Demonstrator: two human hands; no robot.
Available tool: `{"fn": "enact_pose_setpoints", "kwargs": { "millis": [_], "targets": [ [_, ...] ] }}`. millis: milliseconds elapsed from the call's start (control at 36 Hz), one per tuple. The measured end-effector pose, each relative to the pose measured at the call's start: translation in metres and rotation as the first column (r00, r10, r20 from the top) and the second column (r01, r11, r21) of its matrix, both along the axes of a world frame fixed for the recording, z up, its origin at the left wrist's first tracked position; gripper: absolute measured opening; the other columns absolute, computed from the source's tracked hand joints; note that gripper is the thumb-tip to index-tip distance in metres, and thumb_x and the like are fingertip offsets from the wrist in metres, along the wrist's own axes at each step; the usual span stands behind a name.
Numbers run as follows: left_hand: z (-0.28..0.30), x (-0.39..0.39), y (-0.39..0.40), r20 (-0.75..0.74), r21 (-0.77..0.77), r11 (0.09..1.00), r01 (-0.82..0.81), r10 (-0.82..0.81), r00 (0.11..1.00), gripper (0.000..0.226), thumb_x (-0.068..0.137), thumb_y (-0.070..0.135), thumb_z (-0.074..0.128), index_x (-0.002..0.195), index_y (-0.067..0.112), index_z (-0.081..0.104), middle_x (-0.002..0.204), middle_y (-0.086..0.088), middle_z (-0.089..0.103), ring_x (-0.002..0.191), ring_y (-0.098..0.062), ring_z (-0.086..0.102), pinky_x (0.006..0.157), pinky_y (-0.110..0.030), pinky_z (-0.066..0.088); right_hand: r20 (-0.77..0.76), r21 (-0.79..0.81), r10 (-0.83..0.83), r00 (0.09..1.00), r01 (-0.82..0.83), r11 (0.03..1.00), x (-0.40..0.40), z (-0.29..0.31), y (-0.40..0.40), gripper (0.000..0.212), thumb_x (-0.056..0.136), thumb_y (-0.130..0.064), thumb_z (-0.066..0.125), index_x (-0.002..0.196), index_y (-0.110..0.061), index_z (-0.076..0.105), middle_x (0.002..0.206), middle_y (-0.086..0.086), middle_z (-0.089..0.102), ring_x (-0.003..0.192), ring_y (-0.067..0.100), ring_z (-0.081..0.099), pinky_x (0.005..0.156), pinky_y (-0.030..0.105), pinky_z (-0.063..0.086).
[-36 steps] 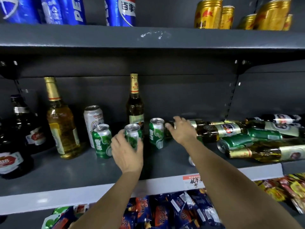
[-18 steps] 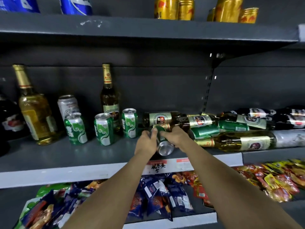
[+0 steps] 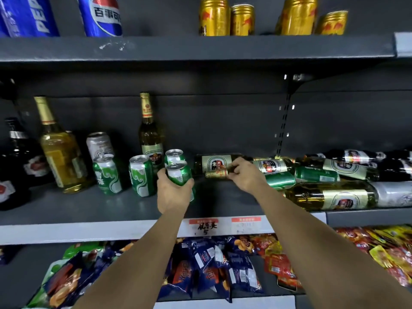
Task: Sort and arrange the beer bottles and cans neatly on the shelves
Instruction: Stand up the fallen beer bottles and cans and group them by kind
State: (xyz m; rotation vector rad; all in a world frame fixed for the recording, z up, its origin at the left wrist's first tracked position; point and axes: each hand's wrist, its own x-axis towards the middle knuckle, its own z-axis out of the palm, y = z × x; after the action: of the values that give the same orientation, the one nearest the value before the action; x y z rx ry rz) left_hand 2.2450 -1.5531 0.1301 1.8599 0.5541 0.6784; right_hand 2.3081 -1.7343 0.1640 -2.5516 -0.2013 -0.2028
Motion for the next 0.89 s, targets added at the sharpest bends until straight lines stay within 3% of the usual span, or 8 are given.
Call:
{"fn": "enact_pose_setpoints", "kwargs": {
  "millis": [111, 250, 389, 583, 667, 722, 806, 889],
  "targets": [
    [-0.001, 0.000, 0.017, -0.005, 0.118, 0.990, -0.075, 0.076, 0.997, 0.077, 0.078, 0.035, 0.076, 0.140, 0.023, 0.033, 0.132, 0.000, 0.053, 0.116, -0.027, 0.055, 0.085, -0.041, 0.046, 0.091, -0.280, -0.052, 0.994, 0.075, 0.957, 0.005, -0.001, -0.007, 0.037, 0.094, -0.034, 0.058, 0.128, -0.022, 0.049, 0.118, 0.004, 0.064, 0.118, 0.026, 0.052, 0.097, 0.037, 0.040],
    [-0.001, 0.001, 0.033, -0.028, 0.155, 0.982, -0.107, 0.112, 0.993, 0.073, 0.078, 0.035, 0.076, 0.137, 0.025, 0.034, 0.131, 0.002, 0.052, 0.114, -0.028, 0.056, 0.085, -0.048, 0.051, 0.108, -0.392, -0.066, 0.992, 0.103, 0.914, 0.010, -0.004, 0.003, 0.037, 0.094, -0.033, 0.056, 0.129, -0.021, 0.048, 0.122, 0.006, 0.061, 0.121, 0.026, 0.048, 0.103, 0.041, 0.030],
    [-0.007, 0.003, 0.042, -0.010, 0.154, 0.983, -0.095, 0.098, 0.995, 0.076, 0.077, 0.036, 0.077, 0.137, 0.023, 0.032, 0.130, -0.002, 0.052, 0.118, -0.028, 0.052, 0.086, -0.051, 0.051, 0.134, -0.465, -0.056, 0.989, 0.113, 0.878, 0.014, -0.008, 0.019, 0.040, 0.093, -0.030, 0.056, 0.131, -0.020, 0.046, 0.128, 0.006, 0.055, 0.124, 0.026, 0.042, 0.101, 0.040, 0.030],
    [0.001, 0.007, 0.030, 0.375, 0.494, 0.816, -0.299, 0.110, 0.921, 0.066, 0.074, 0.036, 0.074, 0.129, 0.010, 0.048, 0.119, -0.013, 0.053, 0.112, -0.029, 0.047, 0.095, -0.046, 0.039, 0.108, -0.533, -0.084, 0.991, 0.129, 0.836, 0.016, -0.005, 0.026, 0.048, 0.091, -0.021, 0.056, 0.136, -0.017, 0.040, 0.135, 0.007, 0.048, 0.128, 0.027, 0.038, 0.105, 0.041, 0.028],
    [0.005, 0.013, 0.017, 0.399, 0.609, 0.767, -0.201, -0.077, 0.914, 0.047, 0.078, 0.032, 0.066, 0.119, 0.012, 0.055, 0.110, -0.009, 0.054, 0.099, -0.024, 0.049, 0.080, -0.040, 0.044, 0.127, -0.562, -0.109, 0.986, 0.162, 0.811, 0.016, -0.003, 0.024, 0.054, 0.089, -0.020, 0.057, 0.139, -0.017, 0.036, 0.138, 0.008, 0.044, 0.128, 0.028, 0.036, 0.105, 0.043, 0.029],
    [0.003, 0.017, 0.007, 0.294, 0.670, 0.741, -0.043, -0.212, 0.932, 0.036, 0.079, 0.023, 0.069, 0.113, 0.013, 0.060, 0.106, -0.007, 0.055, 0.097, -0.027, 0.054, 0.073, -0.039, 0.048, 0.131, -0.579, -0.128, 0.983, 0.181, 0.795, 0.018, -0.001, 0.020, 0.058, 0.088, -0.022, 0.058, 0.141, -0.017, 0.035, 0.139, 0.008, 0.042, 0.129, 0.029, 0.036, 0.107, 0.045, 0.029],
    [-0.006, 0.026, -0.006, 0.088, 0.713, 0.678, 0.177, -0.336, 0.938, 0.031, 0.085, 0.020, 0.065, 0.115, 0.017, 0.060, 0.114, -0.003, 0.054, 0.106, -0.023, 0.053, 0.076, -0.037, 0.051, 0.091, -0.599, -0.168, 0.982, 0.189, 0.778, 0.023, 0.002, 0.010, 0.065, 0.087, -0.024, 0.059, 0.144, -0.016, 0.030, 0.143, 0.008, 0.039, 0.134, 0.030, 0.032, 0.111, 0.048, 0.026],
    [-0.009, 0.036, -0.018, -0.024, 0.738, 0.619, 0.269, -0.374, 0.927, 0.036, 0.089, 0.021, 0.059, 0.125, 0.020, 0.054, 0.121, 0.000, 0.049, 0.113, -0.020, 0.048, 0.084, -0.034, 0.049, 0.053, -0.597, -0.207, 0.977, 0.197, 0.778, 0.030, 0.004, -0.002, 0.069, 0.085, -0.030, 0.062, 0.144, -0.016, 0.029, 0.145, 0.009, 0.037, 0.136, 0.032, 0.029, 0.112, 0.051, 0.022]
  ]
}}
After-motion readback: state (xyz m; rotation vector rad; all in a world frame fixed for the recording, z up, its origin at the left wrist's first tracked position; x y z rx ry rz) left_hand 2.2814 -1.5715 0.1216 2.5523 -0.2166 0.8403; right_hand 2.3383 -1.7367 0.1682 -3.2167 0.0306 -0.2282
